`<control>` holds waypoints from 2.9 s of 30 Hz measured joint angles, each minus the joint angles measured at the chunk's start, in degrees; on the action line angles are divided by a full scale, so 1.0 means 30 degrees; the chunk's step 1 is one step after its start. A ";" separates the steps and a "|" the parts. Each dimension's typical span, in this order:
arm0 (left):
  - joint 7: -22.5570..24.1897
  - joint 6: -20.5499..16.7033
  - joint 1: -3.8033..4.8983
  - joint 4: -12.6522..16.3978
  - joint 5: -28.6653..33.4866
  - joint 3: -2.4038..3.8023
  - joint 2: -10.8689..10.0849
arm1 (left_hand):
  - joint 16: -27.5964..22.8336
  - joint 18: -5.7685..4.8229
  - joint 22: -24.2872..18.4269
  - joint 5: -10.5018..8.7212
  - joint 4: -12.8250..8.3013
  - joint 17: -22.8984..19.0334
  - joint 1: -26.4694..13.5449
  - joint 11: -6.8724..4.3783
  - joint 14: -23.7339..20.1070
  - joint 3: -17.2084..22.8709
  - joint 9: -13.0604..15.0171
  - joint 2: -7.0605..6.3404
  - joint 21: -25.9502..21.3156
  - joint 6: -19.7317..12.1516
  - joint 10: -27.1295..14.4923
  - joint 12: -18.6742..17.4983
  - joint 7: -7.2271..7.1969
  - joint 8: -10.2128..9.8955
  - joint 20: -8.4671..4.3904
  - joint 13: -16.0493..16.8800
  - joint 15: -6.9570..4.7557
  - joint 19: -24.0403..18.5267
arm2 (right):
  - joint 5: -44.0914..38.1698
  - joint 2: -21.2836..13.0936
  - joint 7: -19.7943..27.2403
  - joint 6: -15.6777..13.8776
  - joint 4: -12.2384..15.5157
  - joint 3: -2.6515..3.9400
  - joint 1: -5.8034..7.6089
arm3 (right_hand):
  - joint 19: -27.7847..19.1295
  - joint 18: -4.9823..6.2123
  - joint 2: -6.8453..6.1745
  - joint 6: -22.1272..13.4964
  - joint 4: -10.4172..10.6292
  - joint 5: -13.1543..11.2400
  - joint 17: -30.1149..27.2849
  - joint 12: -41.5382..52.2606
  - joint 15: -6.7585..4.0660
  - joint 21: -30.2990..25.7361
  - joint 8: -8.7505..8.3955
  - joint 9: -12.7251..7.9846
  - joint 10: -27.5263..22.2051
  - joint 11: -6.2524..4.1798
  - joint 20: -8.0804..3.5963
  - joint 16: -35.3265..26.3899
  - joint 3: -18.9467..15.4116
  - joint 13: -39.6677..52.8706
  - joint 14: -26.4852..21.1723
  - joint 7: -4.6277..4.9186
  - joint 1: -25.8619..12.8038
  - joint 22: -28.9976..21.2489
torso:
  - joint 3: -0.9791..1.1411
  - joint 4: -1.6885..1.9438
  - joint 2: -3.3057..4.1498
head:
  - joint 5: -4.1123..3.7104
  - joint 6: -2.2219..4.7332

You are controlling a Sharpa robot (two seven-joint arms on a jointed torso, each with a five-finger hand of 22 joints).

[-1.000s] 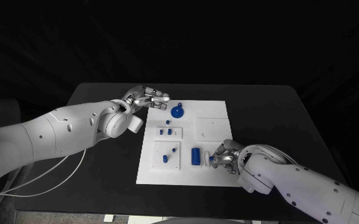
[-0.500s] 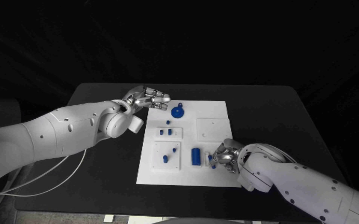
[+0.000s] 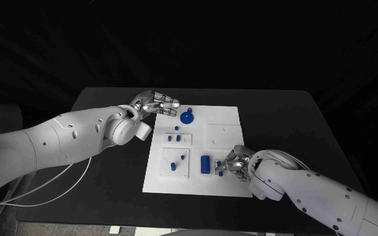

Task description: Assemble the parts on the task board

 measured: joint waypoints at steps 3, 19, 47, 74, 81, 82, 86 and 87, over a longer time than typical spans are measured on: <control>-0.0022 0.0012 0.0000 -0.0005 -0.0008 0.0000 0.0002 | 0.0000 0.0000 0.0001 0.0000 0.0000 -0.0001 0.0000 0.0000 -0.0001 0.0000 0.0000 0.0000 0.0000 0.0000 0.0000 0.0000 0.0000 0.0000 0.0000 0.0000 0.0000 0.0000 | -0.0012 0.0077 -0.0025 0.0114 -0.0118 0.0000 0.0051 | 0.0000 -0.0002 -0.0146 0.0064 0.0427 -0.0052 -0.0001 0.0000 0.0000 -0.0112 0.0001 0.0004 -0.0001 0.0002 0.0000 0.0000 -0.0059 -0.0059 -0.0001 -0.0064 0.0146 -0.0001 | 0.0000 0.0000 0.0000 | 0.0013 0.0005; -0.0103 0.0059 0.0000 -0.0058 -0.0035 0.0000 0.0032 | 0.0000 -0.0001 -0.0017 0.0000 0.0051 -0.0004 0.0000 0.0000 0.0000 -0.0052 0.0000 0.0000 -0.0001 0.0000 0.0000 0.0000 0.0001 0.0000 0.0000 0.0000 0.0000 0.0000 | -0.0084 0.0243 -0.0161 0.0432 -0.0341 0.0013 0.0167 | 0.0000 0.0001 -0.0406 0.0099 0.1446 -0.0948 0.0000 -0.0073 0.0002 -0.0224 -0.0025 0.0056 -0.0004 0.0006 0.0000 -0.0070 -0.0974 -0.0139 -0.0002 -0.0040 0.0092 -0.0002 | 0.0000 -0.0002 0.0000 | 0.0106 -0.0024; -0.0184 0.0081 0.0000 -0.0093 -0.0072 -0.0004 0.0029 | 0.0000 0.0000 -0.0014 0.0000 0.0104 0.0009 -0.0079 0.0000 0.0000 0.0001 0.0000 0.0079 -0.0002 0.0000 0.0000 0.0000 0.0000 0.0000 0.0000 0.0000 0.0000 0.0000 | -0.0116 0.0085 0.0078 0.0535 -0.0253 -0.0013 0.0158 | -0.0001 0.0000 -0.0738 0.0021 0.3008 -0.2399 0.0022 -0.0073 0.0008 -0.0375 -0.0022 0.0000 -0.0014 0.0004 0.0000 -0.0224 -0.4034 -0.0236 -0.0007 0.0034 0.1160 -0.0003 | 0.0011 0.0000 0.0000 | 0.0286 -0.0068; -0.0292 0.0091 0.0000 -0.0073 -0.0124 -0.0013 -0.0045 | 0.0000 0.0000 -0.0028 0.0000 0.0103 0.0003 -0.0078 0.0000 0.0000 0.0002 0.0000 0.0078 -0.0002 0.0000 0.0000 0.0000 0.0000 0.0000 0.0000 0.0000 0.0000 0.0000 | -0.0272 -0.0853 0.0416 0.1224 0.0569 -0.0018 -0.0190 | 0.0000 0.0000 -0.0221 -0.0003 0.2812 -0.2486 0.0058 -0.0148 0.0009 -0.0375 -0.0006 0.0084 -0.0015 0.0005 0.0000 -0.0223 -0.4952 -0.0315 -0.0007 0.0056 0.1266 -0.0003 | 0.0013 -0.0007 -0.0002 | 0.0276 -0.0132; -0.0317 0.0095 0.0000 -0.0073 -0.0128 -0.0013 -0.0046 | 0.0000 0.0000 -0.0027 0.0000 0.0103 0.0001 -0.0078 -0.0001 0.0000 0.0002 0.0000 0.0078 -0.0002 0.0000 0.0000 0.0000 0.0000 0.0000 0.0000 0.0000 0.0000 0.0000 | -0.0296 -0.0804 0.0444 0.1240 0.0507 -0.0009 -0.0194 | -0.0001 -0.0001 -0.0197 0.0038 0.2589 -0.3237 0.0064 -0.0148 0.0009 -0.0375 0.0039 0.0052 -0.0015 0.0006 0.0000 -0.0223 -0.3116 -0.0314 -0.0008 0.0017 0.1017 -0.0003 | 0.0004 -0.0004 -0.0002 | 0.0264 -0.0130; -0.0319 0.0097 0.0000 -0.0073 -0.0129 -0.0013 -0.0045 | 0.0000 -0.0001 -0.0026 0.0000 0.0103 0.0001 -0.0078 0.0000 0.0000 0.0002 0.0000 0.0078 -0.0003 0.0000 0.0000 0.0000 0.0000 0.0000 0.0000 0.0000 0.0000 0.0000 | -0.0299 -0.0792 0.0444 0.1232 0.0499 -0.0008 -0.0196 | -0.0001 -0.0001 -0.0248 0.0092 0.2652 -0.3332 0.0085 -0.0148 0.0009 -0.0375 0.0036 0.0025 -0.0014 0.0006 -0.0001 -0.0223 -0.2791 -0.0314 -0.0008 -0.0033 0.0883 -0.0003 | 0.0002 -0.0002 0.0000 | 0.0255 -0.0130; -0.0331 0.0105 0.0000 -0.0073 -0.0131 -0.0014 -0.0040 | 0.0000 0.0000 -0.0026 0.0000 0.0103 0.0001 -0.0078 0.0000 0.0000 0.0002 0.0000 0.0078 -0.0003 0.0000 0.0000 0.0000 0.0000 0.0000 0.0000 0.0001 0.0000 0.0000 | -0.0312 -0.0724 0.0432 0.1192 0.0469 -0.0008 -0.0201 | -0.0059 0.0000 -0.0347 0.0098 0.2776 -0.3455 0.0179 -0.0148 -0.0006 -0.0375 -0.0021 0.0022 -0.0015 0.0005 -0.0082 -0.0223 -0.1941 -0.0306 0.0008 -0.0034 0.0783 -0.0003 | 0.0000 0.0002 0.0000 | 0.0238 -0.0130; -0.0334 0.0107 0.0000 -0.0073 -0.0131 -0.0014 -0.0038 | 0.0000 0.0001 -0.0026 0.0000 0.0103 0.0001 -0.0078 0.0000 0.0000 0.0001 0.0000 0.0078 -0.0003 0.0000 0.0000 0.0000 0.0000 0.0000 0.0000 0.0000 0.0000 0.0000 | -0.0316 -0.0703 0.0423 0.1181 0.0465 -0.0008 -0.0202 | -0.0025 0.0001 -0.0347 0.0098 0.2751 -0.3455 0.0179 -0.0148 -0.0045 -0.0375 -0.0022 0.0021 -0.0014 0.0006 -0.0115 -0.0223 -0.1898 -0.0297 0.0048 -0.0034 0.0783 -0.0003 | 0.0000 0.0002 0.0000 | 0.0236 -0.0130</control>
